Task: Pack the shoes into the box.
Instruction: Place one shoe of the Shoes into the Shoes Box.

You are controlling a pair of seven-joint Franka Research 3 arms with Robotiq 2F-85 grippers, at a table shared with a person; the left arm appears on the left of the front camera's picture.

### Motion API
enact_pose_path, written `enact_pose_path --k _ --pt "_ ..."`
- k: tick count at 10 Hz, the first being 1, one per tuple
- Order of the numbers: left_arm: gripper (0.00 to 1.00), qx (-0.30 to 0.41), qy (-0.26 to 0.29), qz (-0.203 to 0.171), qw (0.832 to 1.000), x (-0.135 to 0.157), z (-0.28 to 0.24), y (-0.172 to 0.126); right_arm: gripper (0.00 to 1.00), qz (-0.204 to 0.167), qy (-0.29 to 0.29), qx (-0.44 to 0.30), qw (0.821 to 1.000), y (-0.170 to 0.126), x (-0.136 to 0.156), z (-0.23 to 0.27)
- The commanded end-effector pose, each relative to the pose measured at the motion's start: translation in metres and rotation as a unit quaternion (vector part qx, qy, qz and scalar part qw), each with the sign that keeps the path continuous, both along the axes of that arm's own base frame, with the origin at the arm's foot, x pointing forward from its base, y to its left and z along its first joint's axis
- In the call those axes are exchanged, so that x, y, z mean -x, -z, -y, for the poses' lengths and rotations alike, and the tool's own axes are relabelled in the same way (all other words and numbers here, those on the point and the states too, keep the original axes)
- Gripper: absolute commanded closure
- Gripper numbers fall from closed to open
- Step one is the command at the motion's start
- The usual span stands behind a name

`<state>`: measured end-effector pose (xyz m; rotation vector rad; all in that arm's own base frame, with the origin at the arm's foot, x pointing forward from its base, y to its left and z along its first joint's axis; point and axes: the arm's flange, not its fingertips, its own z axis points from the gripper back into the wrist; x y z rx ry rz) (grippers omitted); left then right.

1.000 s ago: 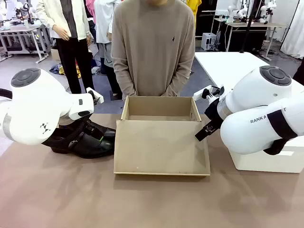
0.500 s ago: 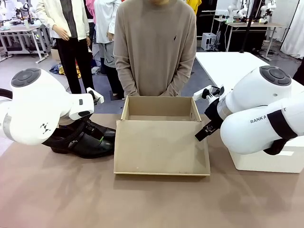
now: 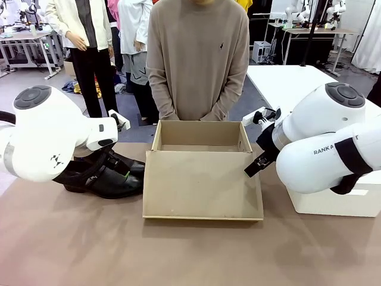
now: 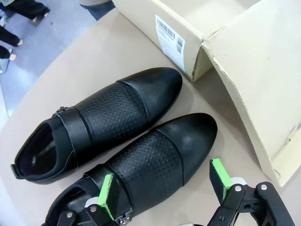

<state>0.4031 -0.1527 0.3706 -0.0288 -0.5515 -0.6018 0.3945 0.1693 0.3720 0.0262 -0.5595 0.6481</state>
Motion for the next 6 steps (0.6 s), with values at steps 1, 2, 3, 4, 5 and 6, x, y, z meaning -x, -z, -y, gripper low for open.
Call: enact_pose_path --k 1,2,3,4,5,6 --pt "0.00 0.000 -0.001 0.000 1.000 0.000 -0.001 0.000 0.00 0.000 0.000 0.000 1.000 0.000 0.000 0.000" --pt "0.00 0.000 -0.001 0.000 1.000 0.000 -0.001 0.000 0.00 0.000 0.000 0.000 1.000 0.000 0.000 0.000" --pt "0.00 0.000 -0.001 0.000 1.000 0.000 -0.001 0.000 0.00 0.000 0.000 0.000 1.000 0.000 0.000 0.000" --pt "0.00 0.000 0.000 0.000 1.000 0.000 0.000 0.000 0.00 0.000 0.000 0.000 1.000 0.000 0.000 0.000" --pt "0.00 0.003 0.007 0.008 1.000 0.001 0.001 -0.009 0.00 0.000 -0.004 0.008 1.000 -0.007 -0.003 0.000" --pt "0.00 0.003 0.009 0.015 1.000 0.002 0.002 -0.024 0.00 -0.008 0.004 0.004 1.000 -0.021 -0.005 0.001"
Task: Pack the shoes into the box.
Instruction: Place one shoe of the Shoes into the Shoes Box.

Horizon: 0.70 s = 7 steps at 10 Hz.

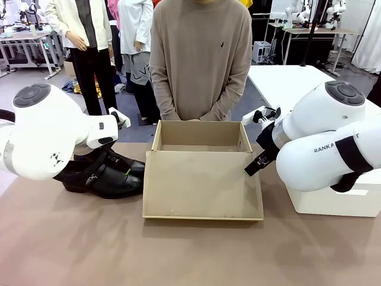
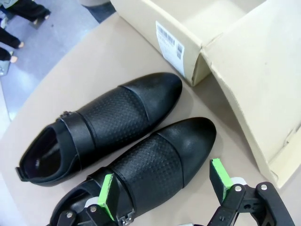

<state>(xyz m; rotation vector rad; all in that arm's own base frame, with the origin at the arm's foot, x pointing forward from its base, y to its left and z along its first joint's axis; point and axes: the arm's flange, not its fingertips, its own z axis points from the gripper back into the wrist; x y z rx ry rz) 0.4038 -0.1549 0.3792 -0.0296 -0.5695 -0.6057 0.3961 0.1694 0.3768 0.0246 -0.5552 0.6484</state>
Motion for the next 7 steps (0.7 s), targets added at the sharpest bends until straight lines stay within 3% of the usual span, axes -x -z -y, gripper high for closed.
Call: enact_pose_path --k 1,7 --pt "0.00 0.002 0.012 0.012 1.000 0.004 0.000 -0.028 0.00 -0.009 0.003 -0.003 1.000 -0.029 -0.004 0.001" --pt "0.00 -0.029 0.045 0.018 0.998 0.005 0.001 -0.093 0.00 -0.002 -0.036 -0.014 0.999 -0.103 0.004 0.008"
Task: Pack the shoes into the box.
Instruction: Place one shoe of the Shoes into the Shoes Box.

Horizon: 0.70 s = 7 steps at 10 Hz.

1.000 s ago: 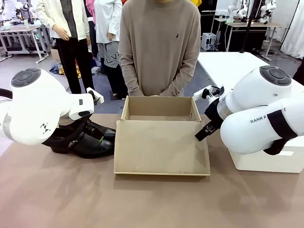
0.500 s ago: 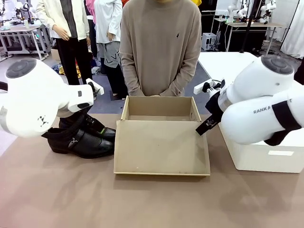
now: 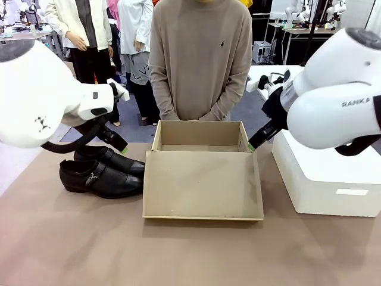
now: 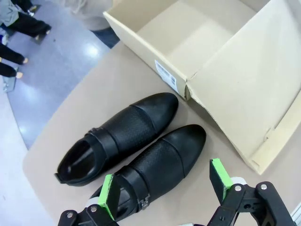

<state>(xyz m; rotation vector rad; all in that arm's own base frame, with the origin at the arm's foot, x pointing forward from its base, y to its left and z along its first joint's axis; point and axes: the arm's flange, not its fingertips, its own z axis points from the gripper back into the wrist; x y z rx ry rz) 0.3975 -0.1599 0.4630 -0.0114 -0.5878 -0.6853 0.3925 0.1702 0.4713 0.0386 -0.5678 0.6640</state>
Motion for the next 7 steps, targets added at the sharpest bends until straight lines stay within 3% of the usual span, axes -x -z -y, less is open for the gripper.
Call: enact_pose_path --k 1,3,7 --pt "0.00 -0.009 0.028 0.002 1.000 -0.002 -0.007 -0.017 0.00 -0.001 -0.038 -0.014 0.999 -0.015 0.004 0.011" --pt "0.00 0.001 0.119 0.001 0.993 -0.005 -0.019 -0.030 0.00 0.006 -0.101 -0.061 0.993 -0.030 0.011 0.029" --pt "0.00 0.056 0.214 0.011 0.975 0.007 -0.042 -0.061 0.00 0.017 -0.209 -0.131 0.969 -0.053 0.022 0.072"
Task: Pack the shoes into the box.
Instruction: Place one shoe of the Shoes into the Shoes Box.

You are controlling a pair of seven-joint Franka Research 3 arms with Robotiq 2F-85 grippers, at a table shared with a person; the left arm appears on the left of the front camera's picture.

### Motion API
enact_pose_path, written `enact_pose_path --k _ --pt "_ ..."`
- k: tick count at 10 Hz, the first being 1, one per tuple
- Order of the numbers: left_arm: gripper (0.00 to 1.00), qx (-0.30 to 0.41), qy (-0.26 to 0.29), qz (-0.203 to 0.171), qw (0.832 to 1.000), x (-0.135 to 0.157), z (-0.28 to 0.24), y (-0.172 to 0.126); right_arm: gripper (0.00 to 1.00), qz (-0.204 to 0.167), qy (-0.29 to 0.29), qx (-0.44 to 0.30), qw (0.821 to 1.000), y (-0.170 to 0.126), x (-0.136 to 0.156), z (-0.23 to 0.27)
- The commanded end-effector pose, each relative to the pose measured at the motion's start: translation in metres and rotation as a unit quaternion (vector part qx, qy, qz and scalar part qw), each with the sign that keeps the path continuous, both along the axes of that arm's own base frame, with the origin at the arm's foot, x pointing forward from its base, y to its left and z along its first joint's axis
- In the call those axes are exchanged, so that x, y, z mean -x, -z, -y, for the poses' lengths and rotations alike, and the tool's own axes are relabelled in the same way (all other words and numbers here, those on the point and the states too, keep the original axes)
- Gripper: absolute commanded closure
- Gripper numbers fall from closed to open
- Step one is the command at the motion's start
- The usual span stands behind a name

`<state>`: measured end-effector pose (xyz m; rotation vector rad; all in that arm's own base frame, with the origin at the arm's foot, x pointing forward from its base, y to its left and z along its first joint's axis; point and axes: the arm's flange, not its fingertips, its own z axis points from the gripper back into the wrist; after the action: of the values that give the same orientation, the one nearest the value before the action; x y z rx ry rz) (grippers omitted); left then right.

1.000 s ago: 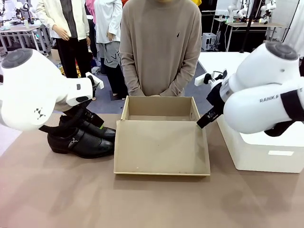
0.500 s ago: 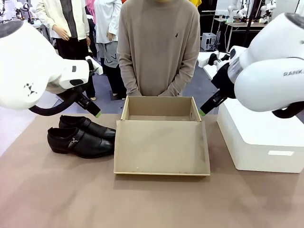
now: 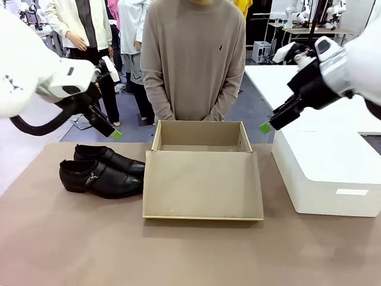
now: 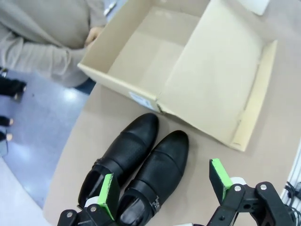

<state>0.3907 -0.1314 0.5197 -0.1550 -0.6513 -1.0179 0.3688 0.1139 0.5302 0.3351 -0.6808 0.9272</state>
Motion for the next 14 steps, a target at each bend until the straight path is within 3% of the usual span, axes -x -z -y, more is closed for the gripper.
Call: enact_pose_path --k 1,4,9,14 --pt "0.00 0.038 0.056 -0.013 0.998 0.005 -0.019 -0.008 0.00 -0.001 -0.063 -0.030 0.998 0.005 -0.001 0.022" --pt "0.00 0.080 0.104 -0.024 0.991 0.021 -0.034 -0.016 0.00 -0.004 -0.110 -0.071 0.991 0.000 0.003 0.041" --pt "0.00 0.112 0.082 -0.026 0.990 0.023 -0.048 -0.011 0.00 -0.005 -0.128 -0.107 0.986 -0.007 0.011 0.055" --pt "0.00 0.089 0.090 -0.029 0.992 0.026 -0.045 -0.015 0.00 -0.014 -0.115 -0.103 0.988 -0.007 0.013 0.056"
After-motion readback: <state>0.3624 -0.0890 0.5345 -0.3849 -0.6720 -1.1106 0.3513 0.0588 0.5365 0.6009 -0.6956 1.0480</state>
